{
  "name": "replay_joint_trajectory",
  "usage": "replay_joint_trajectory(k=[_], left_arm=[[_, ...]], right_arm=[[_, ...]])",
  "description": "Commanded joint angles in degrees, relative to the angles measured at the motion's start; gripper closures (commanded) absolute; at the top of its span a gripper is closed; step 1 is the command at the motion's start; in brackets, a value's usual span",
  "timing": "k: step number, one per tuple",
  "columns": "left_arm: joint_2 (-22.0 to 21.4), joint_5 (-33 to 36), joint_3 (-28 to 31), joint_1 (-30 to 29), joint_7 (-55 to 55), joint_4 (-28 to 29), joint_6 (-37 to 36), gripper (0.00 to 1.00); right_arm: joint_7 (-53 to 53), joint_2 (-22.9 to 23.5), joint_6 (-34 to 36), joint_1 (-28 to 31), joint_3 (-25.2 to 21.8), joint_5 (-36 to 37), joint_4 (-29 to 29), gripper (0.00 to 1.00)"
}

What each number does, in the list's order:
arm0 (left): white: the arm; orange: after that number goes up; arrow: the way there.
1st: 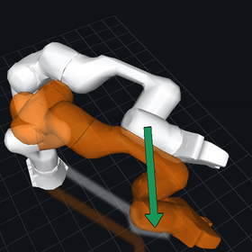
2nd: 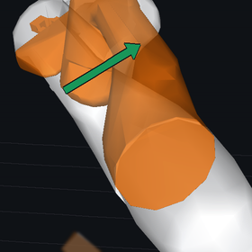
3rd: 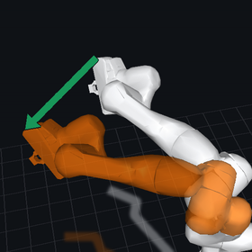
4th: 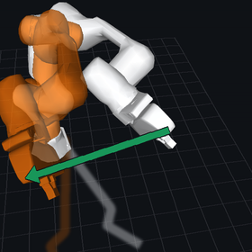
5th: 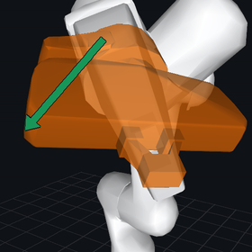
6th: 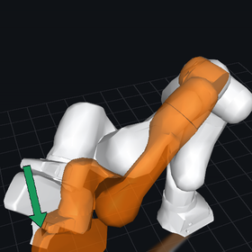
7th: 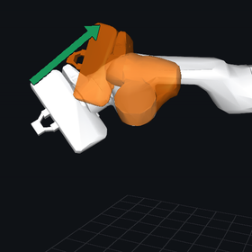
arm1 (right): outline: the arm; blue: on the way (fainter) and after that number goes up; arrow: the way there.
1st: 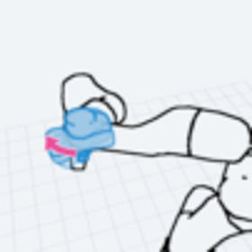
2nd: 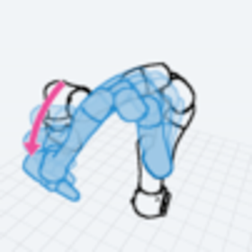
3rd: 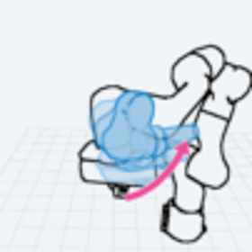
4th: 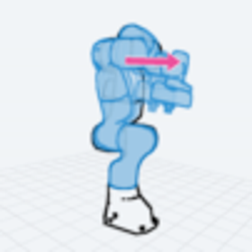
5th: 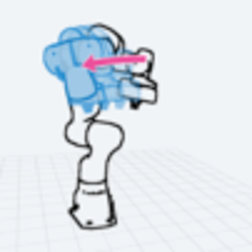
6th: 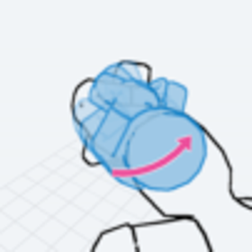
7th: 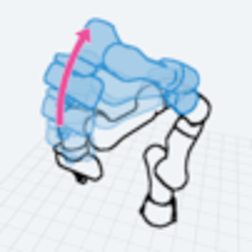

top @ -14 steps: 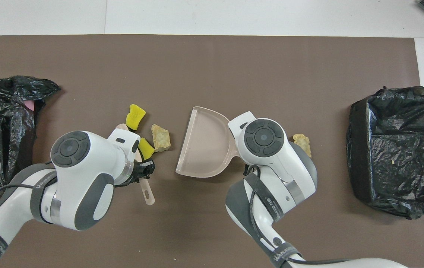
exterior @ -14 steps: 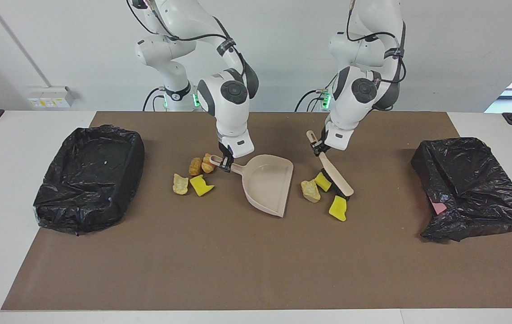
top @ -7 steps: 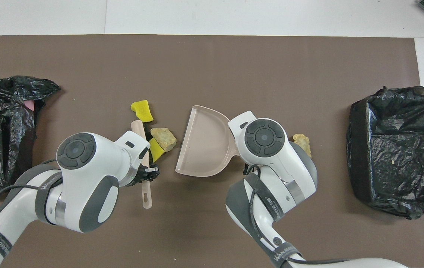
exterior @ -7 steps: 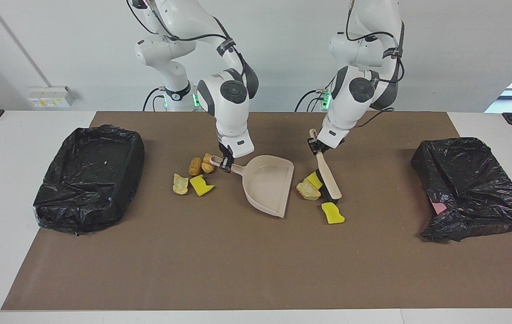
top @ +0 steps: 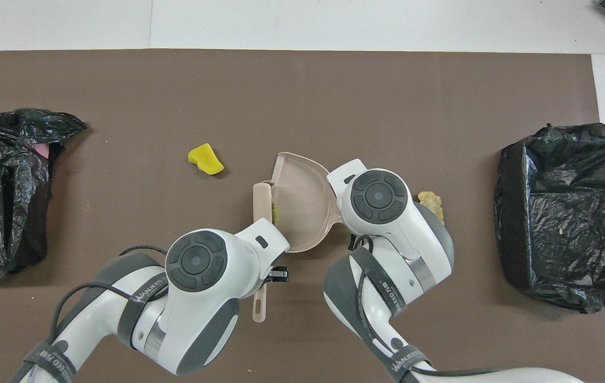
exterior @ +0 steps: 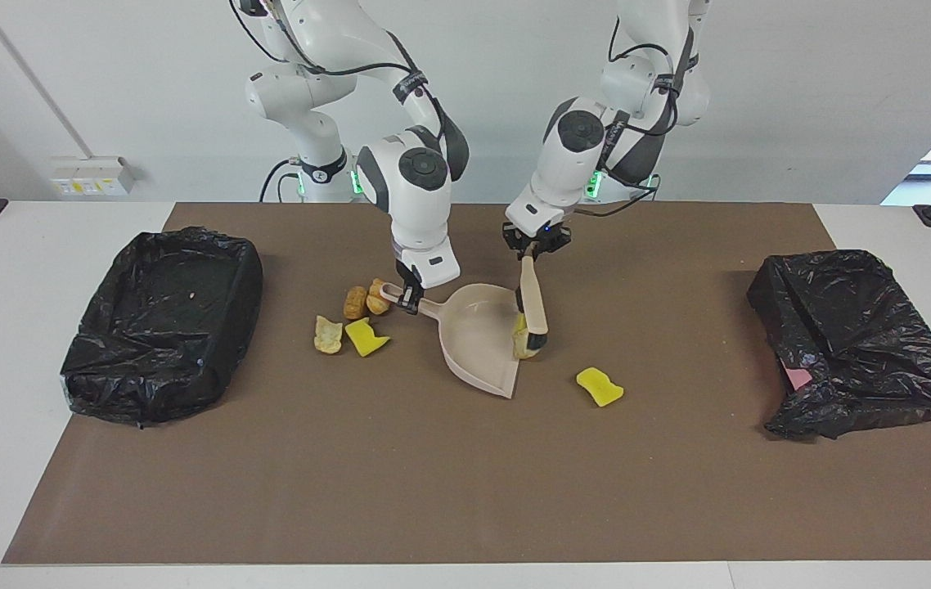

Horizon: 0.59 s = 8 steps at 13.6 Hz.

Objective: Sweep and dump trash in bin

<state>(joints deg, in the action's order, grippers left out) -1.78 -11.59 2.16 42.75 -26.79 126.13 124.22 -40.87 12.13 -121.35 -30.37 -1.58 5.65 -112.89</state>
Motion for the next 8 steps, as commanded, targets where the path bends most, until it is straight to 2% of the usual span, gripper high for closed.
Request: replay_joint_trajectory(k=[1,4,6,8], left_arm=[[0.9,-0.9,0.8,0.3,0.5,-5.3,-1.5,1.00],[0.3,-1.0,1.0,-0.6,0.6,-10.3,-6.0,1.00],[0.2,-0.9,1.3,-1.6,1.0,-11.1,-7.2,1.00],[0.4,-0.7,1.4,-5.5,3.4,-10.9,-8.5,1.00]], right_arm=[[1.1,-0.4,-1.4,0.2,0.3,-0.3,-0.5,1.00],[1.1,-0.4,-1.5,0.2,0.3,-0.3,-0.5,1.00],[1.1,-0.4,-1.6,0.3,0.3,-0.3,-0.5,1.00],[1.0,-0.3,-1.3,0.3,0.3,-0.3,-0.5,1.00]])
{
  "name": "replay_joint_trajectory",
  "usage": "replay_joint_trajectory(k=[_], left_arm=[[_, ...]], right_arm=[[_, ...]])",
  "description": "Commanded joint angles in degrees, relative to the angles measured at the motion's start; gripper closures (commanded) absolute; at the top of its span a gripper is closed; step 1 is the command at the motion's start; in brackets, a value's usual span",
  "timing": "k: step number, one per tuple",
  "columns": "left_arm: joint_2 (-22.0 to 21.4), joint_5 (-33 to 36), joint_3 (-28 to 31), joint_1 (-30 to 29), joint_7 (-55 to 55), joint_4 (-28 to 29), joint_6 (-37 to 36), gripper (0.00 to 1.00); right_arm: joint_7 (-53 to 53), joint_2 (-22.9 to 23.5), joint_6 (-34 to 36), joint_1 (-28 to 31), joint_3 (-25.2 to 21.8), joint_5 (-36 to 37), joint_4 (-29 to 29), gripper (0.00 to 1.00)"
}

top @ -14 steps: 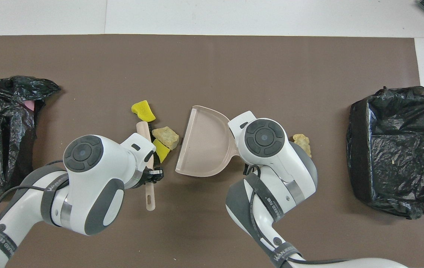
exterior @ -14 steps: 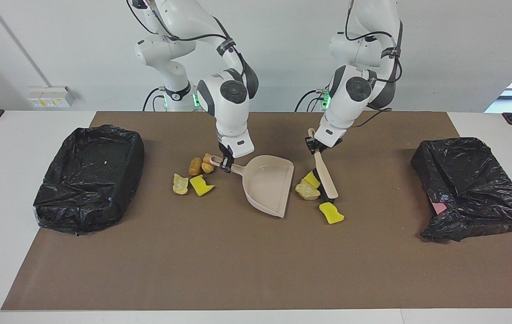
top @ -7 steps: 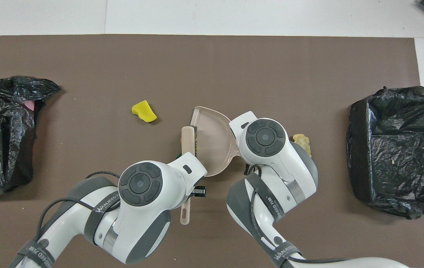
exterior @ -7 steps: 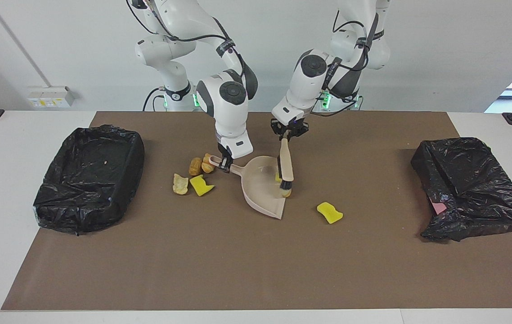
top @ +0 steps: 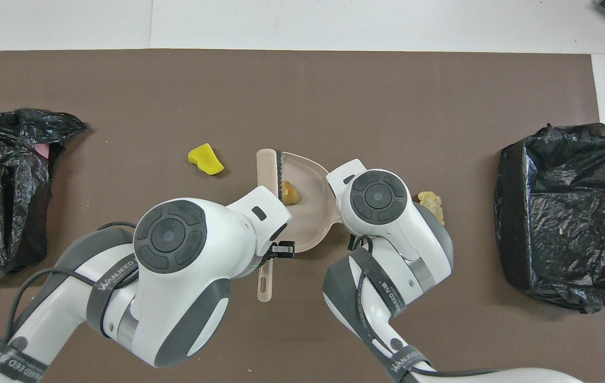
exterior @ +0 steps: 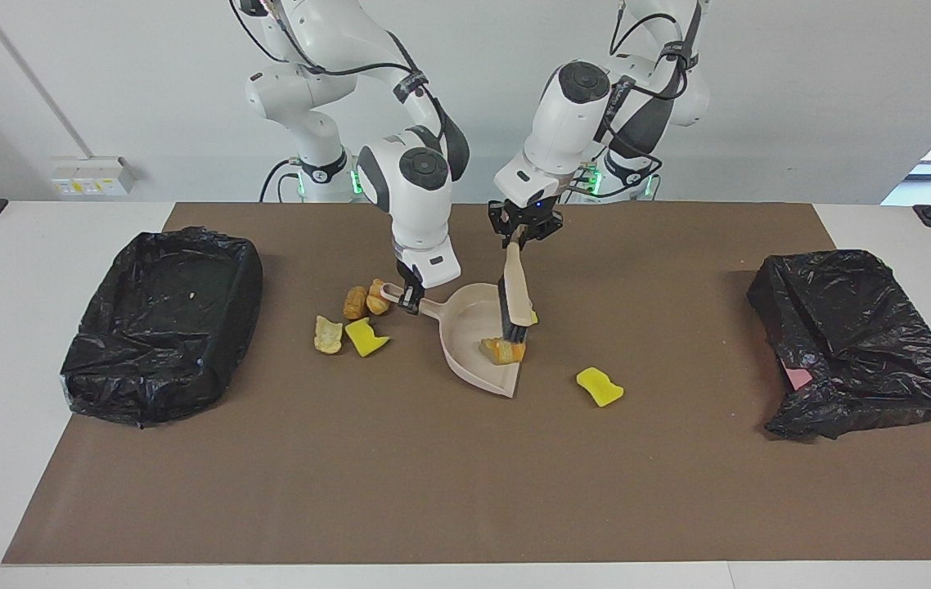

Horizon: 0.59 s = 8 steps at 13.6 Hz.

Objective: Sweep and dump trash in bin

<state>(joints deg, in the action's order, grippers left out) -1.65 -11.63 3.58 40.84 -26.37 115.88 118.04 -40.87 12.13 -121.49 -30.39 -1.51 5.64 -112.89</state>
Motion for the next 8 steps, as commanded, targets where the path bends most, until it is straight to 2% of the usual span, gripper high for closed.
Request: replay_joint_trajectory(k=[1,6,8], left_arm=[[0.4,-0.2,0.0,-5.8,7.3,-0.7,-3.3,1.00],[2.3,7.0,0.2,-16.9,30.2,-0.7,-4.7,1.00],[4.6,12.7,0.2,-19.4,40.3,-0.7,-4.0,1.00]], right_arm=[[0.9,-0.3,-0.1,0.6,0.2,-0.3,-0.5,1.00],[-1.1,0.3,4.3,0.9,0.3,-2.7,1.4,1.00],[-2.1,0.3,3.8,0.9,0.3,-2.7,1.2,1.00]])
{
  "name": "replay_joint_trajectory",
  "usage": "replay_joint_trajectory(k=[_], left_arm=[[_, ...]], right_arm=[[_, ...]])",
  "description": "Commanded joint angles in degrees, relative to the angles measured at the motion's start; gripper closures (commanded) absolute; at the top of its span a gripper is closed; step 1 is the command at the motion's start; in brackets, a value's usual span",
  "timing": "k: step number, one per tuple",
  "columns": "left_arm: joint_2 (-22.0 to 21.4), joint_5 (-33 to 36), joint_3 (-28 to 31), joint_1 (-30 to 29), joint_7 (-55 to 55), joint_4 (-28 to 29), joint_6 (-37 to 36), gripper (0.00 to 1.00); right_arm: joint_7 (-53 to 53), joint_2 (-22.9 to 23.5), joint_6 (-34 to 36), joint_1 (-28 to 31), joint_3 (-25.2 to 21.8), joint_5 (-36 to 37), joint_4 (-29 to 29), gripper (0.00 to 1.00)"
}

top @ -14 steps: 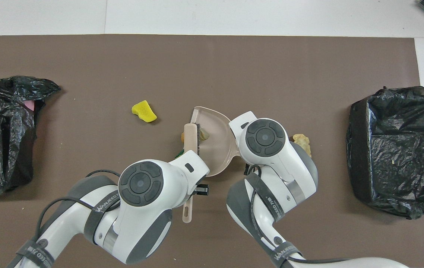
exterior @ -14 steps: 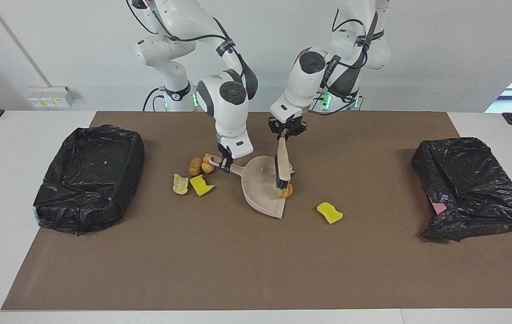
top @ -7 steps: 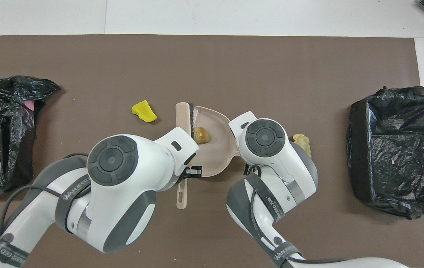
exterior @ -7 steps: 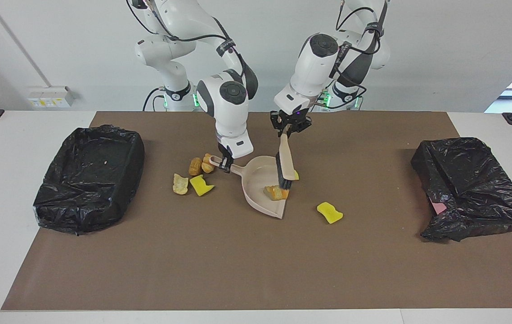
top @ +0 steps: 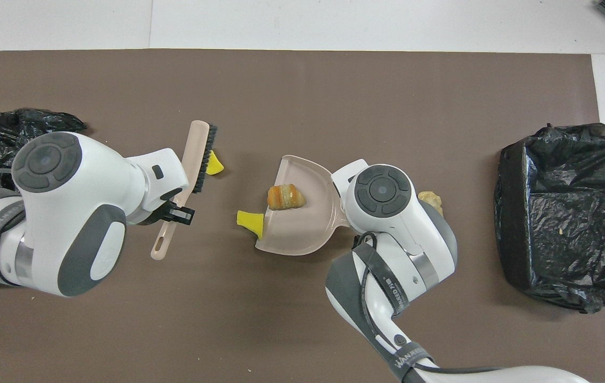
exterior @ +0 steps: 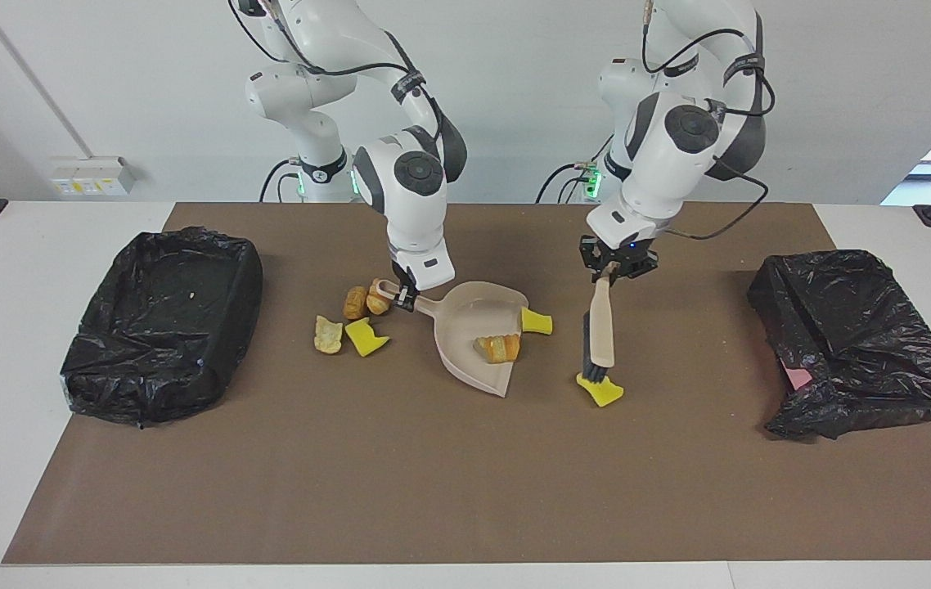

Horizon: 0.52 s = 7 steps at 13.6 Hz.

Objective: Sweep and dump trash in bin

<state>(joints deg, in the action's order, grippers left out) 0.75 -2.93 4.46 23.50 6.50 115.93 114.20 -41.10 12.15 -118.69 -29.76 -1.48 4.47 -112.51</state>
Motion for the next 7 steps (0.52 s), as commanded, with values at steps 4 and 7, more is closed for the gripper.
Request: replay_joint_trajectory(k=[4,7], left_arm=[[6.3,10.2,-0.7,-8.4,21.2,-0.8,3.7,1.00],[8.7,13.4,-0.7,-10.2,21.9,-0.5,7.0,1.00]], right_arm=[[-1.4,0.6,0.2,0.1,0.2,-1.5,0.8,1.00],[-1.4,0.6,-0.6,0.1,0.2,-1.5,0.5,1.00]])
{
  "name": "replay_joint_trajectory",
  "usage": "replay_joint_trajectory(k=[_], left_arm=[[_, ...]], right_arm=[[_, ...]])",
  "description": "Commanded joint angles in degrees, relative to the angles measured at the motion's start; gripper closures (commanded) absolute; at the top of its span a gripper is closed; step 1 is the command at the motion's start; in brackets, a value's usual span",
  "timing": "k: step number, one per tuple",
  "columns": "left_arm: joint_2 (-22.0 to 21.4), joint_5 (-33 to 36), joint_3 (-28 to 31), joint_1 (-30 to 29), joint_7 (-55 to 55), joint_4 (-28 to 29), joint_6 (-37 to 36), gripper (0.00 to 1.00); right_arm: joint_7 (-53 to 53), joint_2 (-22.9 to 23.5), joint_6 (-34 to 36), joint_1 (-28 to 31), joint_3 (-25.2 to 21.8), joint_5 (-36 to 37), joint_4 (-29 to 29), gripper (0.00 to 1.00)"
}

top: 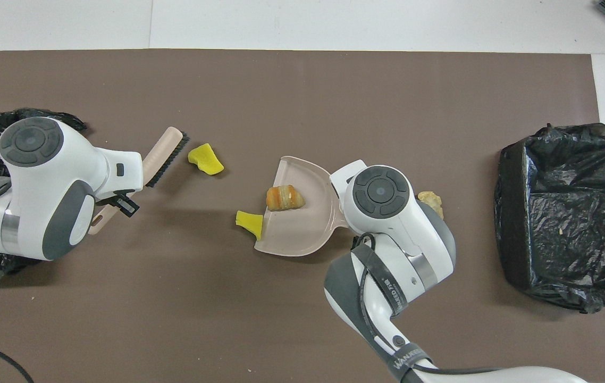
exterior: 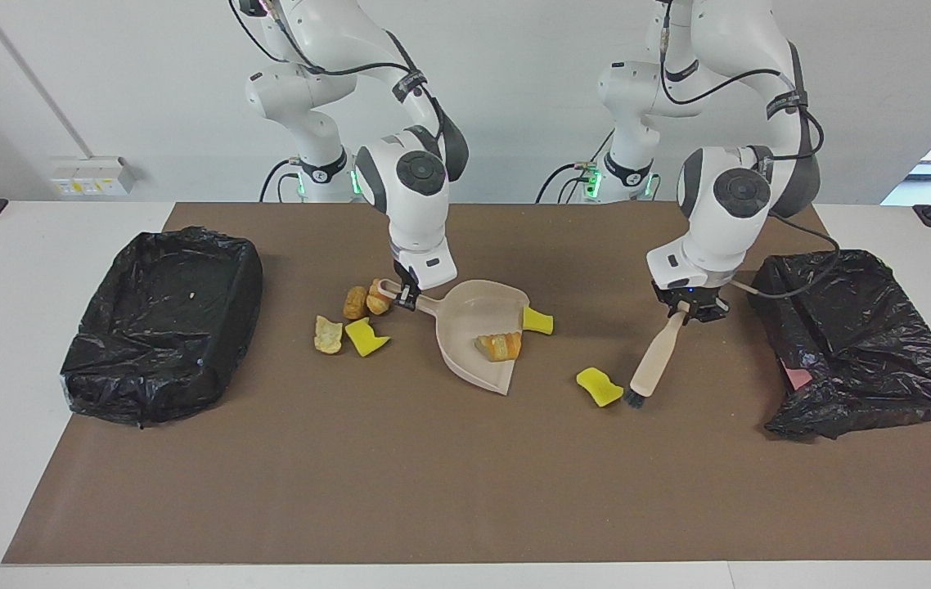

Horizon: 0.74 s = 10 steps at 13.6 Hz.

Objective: Sweep and dump trash in bin

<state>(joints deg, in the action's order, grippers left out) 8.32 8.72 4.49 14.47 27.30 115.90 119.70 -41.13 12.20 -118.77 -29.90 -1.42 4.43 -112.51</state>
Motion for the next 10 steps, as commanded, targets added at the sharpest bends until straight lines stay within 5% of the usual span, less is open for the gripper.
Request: replay_joint_trajectory(k=[1,10], left_arm=[[0.8,1.7,-0.7,-1.7,1.8,0.3,1.3,1.00],[-3.9,1.0,-1.4,7.1,-7.1,7.5,0.6,1.00]], right_arm=[[-1.2,0.5,-0.6,0.2,0.2,-1.4,0.5,1.00],[-1.1,0.5,-0.9,0.2,0.2,-1.5,0.4,1.00]])
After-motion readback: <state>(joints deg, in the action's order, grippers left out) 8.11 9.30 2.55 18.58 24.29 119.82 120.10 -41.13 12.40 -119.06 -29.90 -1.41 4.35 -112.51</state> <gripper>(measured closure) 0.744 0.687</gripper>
